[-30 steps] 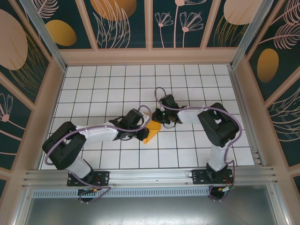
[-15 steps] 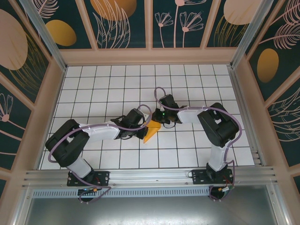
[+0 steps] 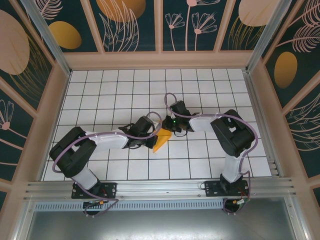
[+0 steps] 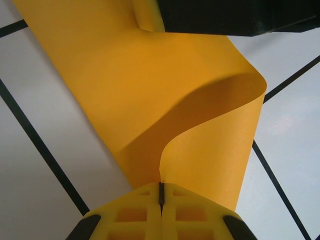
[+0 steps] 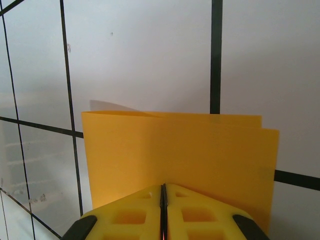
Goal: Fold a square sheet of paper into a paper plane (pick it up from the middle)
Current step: Third fold the triangle at the center of the table.
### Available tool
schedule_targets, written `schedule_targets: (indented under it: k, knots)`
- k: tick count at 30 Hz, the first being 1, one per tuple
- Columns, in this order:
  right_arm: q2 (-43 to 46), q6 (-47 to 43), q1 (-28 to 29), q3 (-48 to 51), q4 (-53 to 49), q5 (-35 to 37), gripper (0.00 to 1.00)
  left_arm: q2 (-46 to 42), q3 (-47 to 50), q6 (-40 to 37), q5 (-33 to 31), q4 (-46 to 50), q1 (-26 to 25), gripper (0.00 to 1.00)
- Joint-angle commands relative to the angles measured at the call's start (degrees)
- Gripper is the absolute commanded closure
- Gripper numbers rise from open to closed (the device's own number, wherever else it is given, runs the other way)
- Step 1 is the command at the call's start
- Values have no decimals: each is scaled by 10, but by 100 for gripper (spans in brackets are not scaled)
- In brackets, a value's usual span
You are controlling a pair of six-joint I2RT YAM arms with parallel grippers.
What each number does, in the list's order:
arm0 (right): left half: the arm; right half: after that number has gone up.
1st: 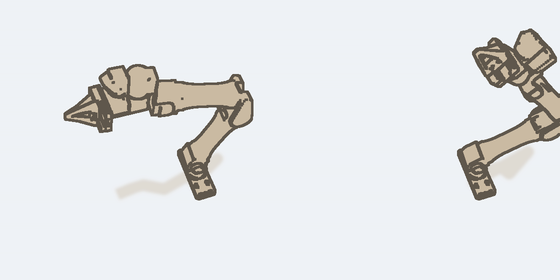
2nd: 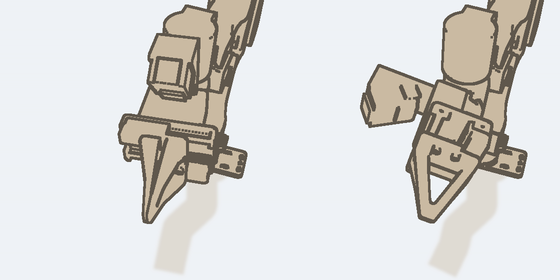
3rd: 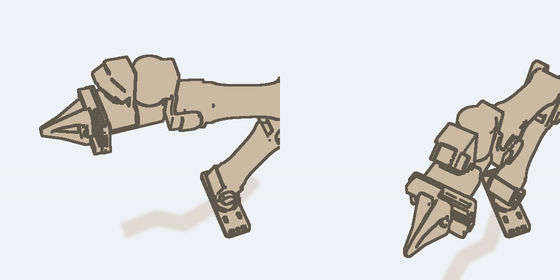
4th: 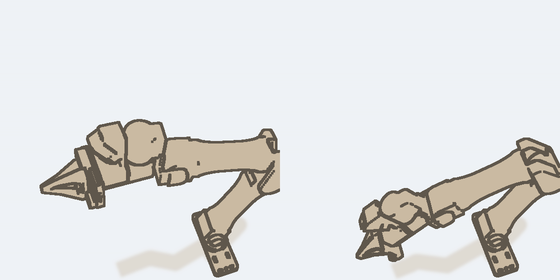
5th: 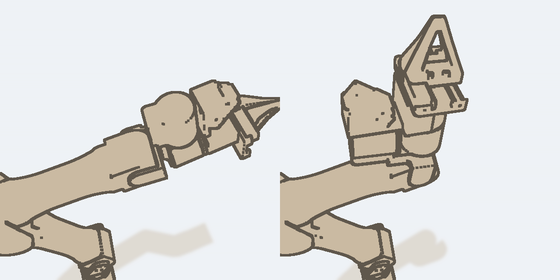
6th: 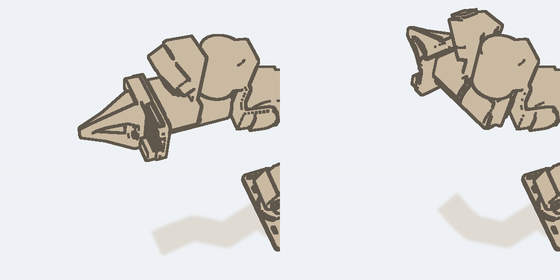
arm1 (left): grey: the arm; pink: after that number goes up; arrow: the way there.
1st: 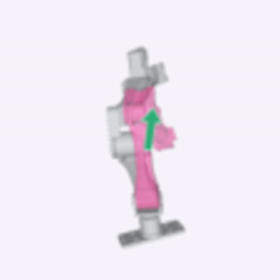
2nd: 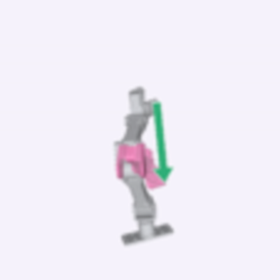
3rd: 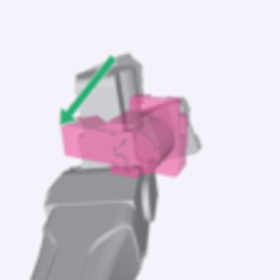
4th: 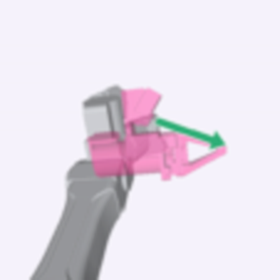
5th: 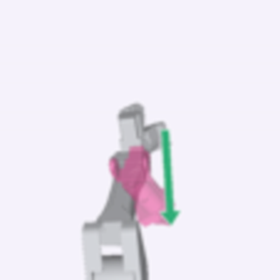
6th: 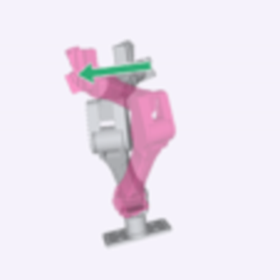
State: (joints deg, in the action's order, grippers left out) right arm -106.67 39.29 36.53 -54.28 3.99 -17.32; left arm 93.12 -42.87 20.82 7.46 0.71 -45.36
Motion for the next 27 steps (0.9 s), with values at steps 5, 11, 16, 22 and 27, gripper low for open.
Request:
schedule_targets:
  k: [5,11,16,22,27]
  knots:
    - [-17,-6,10,0,-45,20,89,2,-4,13,-9,11,3,100]
    - [-16,-4,10,0,-48,23,89,5,1,27,-10,9,3,100]
    - [-18,-4,11,0,-48,24,89,4,4,32,1,4,3,100]
    - [-19,-2,12,-1,-49,26,90,0,10,42,-1,5,3,100]
    - [-19,-2,12,-1,-49,29,90,-6,14,50,-1,5,3,100]
